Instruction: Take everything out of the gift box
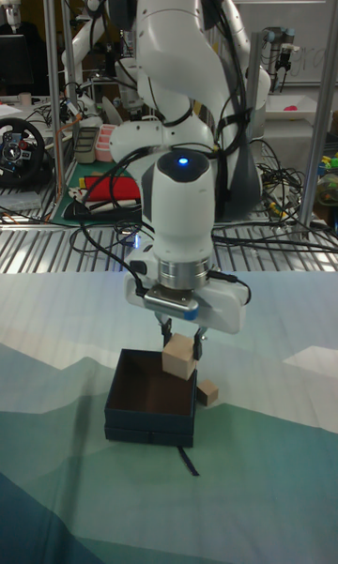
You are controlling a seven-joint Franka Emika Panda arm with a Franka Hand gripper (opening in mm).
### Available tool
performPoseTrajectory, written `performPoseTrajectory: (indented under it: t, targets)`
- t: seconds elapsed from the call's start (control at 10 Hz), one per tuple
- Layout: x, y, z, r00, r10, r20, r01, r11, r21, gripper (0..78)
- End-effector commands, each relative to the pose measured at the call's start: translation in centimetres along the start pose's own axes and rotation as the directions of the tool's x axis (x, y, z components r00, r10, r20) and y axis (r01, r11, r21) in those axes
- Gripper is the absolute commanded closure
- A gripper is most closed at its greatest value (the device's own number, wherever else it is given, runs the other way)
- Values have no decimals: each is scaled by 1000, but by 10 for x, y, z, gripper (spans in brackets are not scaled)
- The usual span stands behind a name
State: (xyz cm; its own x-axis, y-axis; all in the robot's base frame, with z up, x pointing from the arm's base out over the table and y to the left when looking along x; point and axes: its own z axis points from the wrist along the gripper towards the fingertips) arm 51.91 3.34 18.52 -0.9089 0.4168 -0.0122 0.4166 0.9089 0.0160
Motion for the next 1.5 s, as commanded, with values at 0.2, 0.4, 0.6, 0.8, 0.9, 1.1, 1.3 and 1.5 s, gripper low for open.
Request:
performPoseTrajectory:
  t: [0.2,0.4,0.6,0.8,0.9,1.1,1.3,1.5]
  targets:
    - [9,18,-3,999,41,-1,-41,999,0,764]
    - [11,24,-2,999,51,-2,-51,999,-1,764]
    - [12,27,0,998,57,-5,-57,998,-8,764]
    - [14,32,2,998,67,-7,-68,998,-14,764]
    - [18,38,2,997,80,-8,-80,997,-13,764]
    - [17,40,3,997,80,-15,-81,997,-19,764]
    - [17,41,4,997,78,-18,-79,997,-20,764]
    - [17,41,4,998,57,-22,-57,998,-10,764]
